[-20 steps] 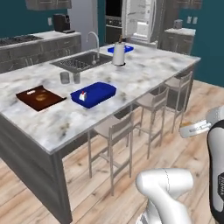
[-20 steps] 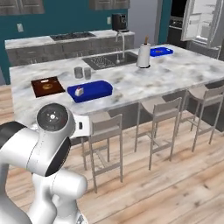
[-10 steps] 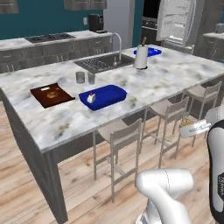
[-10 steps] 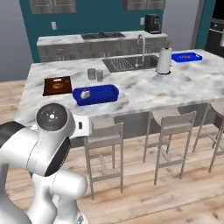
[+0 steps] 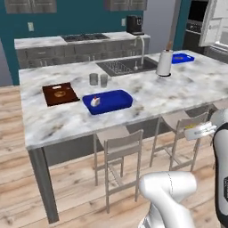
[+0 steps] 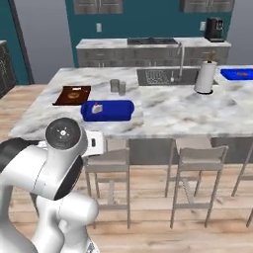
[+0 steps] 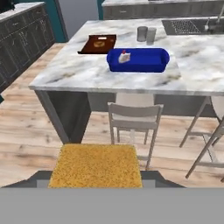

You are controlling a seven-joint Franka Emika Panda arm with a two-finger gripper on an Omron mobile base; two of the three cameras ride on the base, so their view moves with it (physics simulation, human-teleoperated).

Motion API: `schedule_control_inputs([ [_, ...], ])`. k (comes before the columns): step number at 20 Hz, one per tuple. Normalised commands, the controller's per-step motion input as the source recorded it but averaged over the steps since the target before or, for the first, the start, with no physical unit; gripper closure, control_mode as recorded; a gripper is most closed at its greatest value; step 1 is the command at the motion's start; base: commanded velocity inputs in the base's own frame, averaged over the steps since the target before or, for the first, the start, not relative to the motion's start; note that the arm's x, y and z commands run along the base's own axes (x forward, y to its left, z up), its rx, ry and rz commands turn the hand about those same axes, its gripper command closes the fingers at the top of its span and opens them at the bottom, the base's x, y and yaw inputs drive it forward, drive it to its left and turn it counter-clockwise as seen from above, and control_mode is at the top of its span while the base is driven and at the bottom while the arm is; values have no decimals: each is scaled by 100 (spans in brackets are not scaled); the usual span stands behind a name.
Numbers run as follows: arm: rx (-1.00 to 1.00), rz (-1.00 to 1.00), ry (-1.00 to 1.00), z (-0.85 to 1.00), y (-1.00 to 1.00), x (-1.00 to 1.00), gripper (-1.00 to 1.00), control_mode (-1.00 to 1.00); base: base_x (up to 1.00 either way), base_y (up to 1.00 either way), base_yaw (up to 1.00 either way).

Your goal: Take the cakes from the fridge and place them on the empty tray on the dining counter.

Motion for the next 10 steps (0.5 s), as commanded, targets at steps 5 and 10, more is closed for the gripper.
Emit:
schedule_control_inputs([
  [5, 0, 0, 0, 0, 0, 0, 100, 100, 27, -1, 50],
  [10, 0, 0, 0, 0, 0, 0, 100, 100, 41, -54, 39],
])
